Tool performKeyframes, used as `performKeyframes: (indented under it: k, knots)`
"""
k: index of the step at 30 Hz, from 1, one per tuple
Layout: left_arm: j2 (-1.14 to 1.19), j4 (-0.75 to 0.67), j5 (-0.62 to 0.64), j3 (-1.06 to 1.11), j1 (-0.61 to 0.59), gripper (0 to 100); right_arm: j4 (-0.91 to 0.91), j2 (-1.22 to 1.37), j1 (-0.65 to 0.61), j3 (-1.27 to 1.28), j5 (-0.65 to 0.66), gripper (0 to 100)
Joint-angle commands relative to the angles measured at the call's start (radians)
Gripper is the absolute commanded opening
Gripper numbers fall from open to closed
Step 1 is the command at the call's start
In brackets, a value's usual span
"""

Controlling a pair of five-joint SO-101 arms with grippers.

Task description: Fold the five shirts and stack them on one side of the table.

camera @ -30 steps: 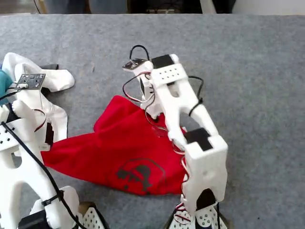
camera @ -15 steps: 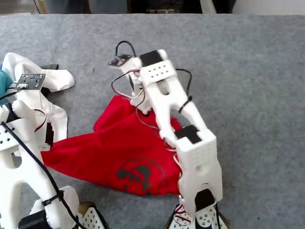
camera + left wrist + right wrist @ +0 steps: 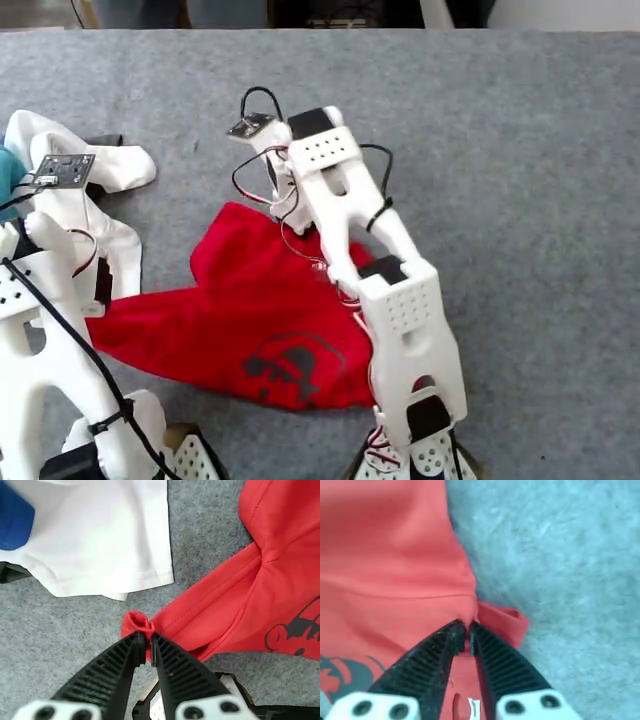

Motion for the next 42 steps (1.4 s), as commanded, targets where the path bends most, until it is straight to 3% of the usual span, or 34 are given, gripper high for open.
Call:
performKeyframes:
  k: [1,9,17,23,28,34,38,42]
  knots:
    - [-0.018,0.0,-0.002,-0.001,-0.012,3,0.046,-0.024,0.055,-0.054,0.037,1.3]
    - [-0.017,0.0,-0.002,-0.001,-0.008,3,0.052,-0.051,0.229,-0.045,0.058,1.4]
    - [-0.014,-0.078,0.035,0.007,-0.004,3,0.052,-0.352,0.431,0.119,0.146,1.4]
    - [-0.014,-0.086,0.041,0.065,0.125,3,0.048,-0.598,0.517,0.375,0.27,1.4]
    - [-0.015,-0.086,0.098,0.105,0.203,3,-0.046,-0.645,0.376,0.49,0.262,3.5]
    - [-0.021,-0.083,0.101,0.104,0.199,3,-0.203,-0.529,0.141,0.49,0.048,23.5]
    - [-0.025,-0.083,0.101,0.101,0.197,3,-0.325,-0.4,0.029,0.481,-0.032,24.8]
    - [-0.025,-0.086,0.103,0.099,0.197,3,-0.387,-0.242,-0.002,0.424,-0.038,23.5]
